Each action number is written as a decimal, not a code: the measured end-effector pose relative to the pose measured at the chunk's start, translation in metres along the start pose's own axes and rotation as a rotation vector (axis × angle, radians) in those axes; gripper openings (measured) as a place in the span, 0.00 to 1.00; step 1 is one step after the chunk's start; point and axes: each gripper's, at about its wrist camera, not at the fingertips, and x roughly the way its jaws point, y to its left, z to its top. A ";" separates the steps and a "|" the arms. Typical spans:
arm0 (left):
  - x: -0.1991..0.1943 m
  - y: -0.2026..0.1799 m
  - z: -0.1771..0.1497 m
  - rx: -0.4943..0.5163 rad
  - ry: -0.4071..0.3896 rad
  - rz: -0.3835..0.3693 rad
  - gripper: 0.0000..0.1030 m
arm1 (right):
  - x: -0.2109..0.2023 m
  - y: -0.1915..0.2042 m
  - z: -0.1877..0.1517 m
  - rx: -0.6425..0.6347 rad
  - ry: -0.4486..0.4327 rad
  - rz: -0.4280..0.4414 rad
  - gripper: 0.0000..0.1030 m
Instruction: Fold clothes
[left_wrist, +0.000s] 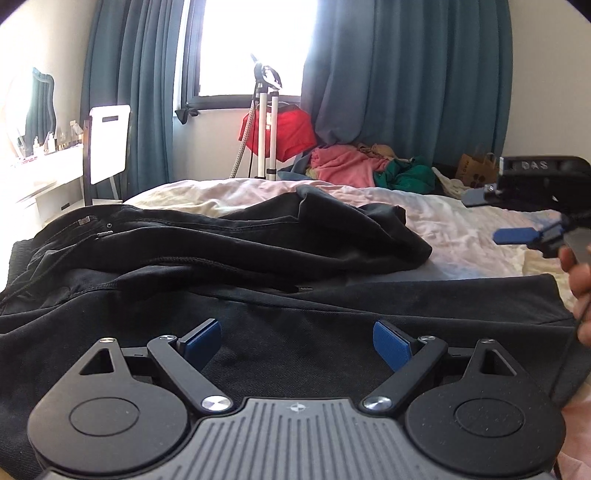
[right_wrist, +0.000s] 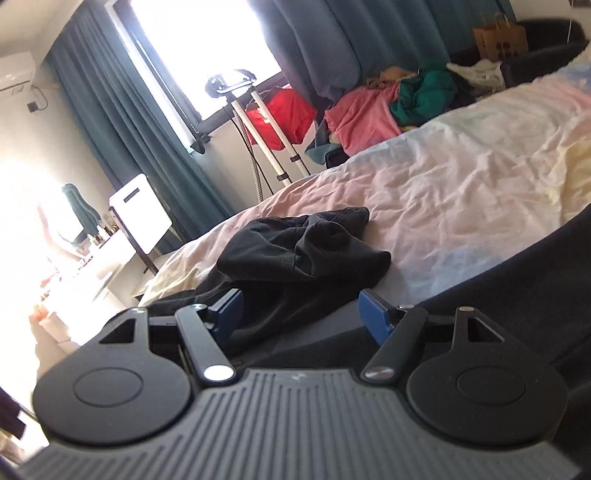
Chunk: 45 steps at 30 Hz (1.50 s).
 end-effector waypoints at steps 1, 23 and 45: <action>0.004 0.001 -0.001 0.002 0.005 -0.002 0.89 | 0.017 -0.004 0.008 0.032 0.013 0.002 0.70; 0.100 0.079 -0.004 -0.205 -0.013 -0.160 0.92 | 0.169 -0.087 0.102 0.269 -0.070 -0.120 0.12; 0.045 0.043 0.009 -0.149 -0.084 -0.174 0.92 | 0.031 -0.143 0.200 0.228 -0.339 -0.389 0.11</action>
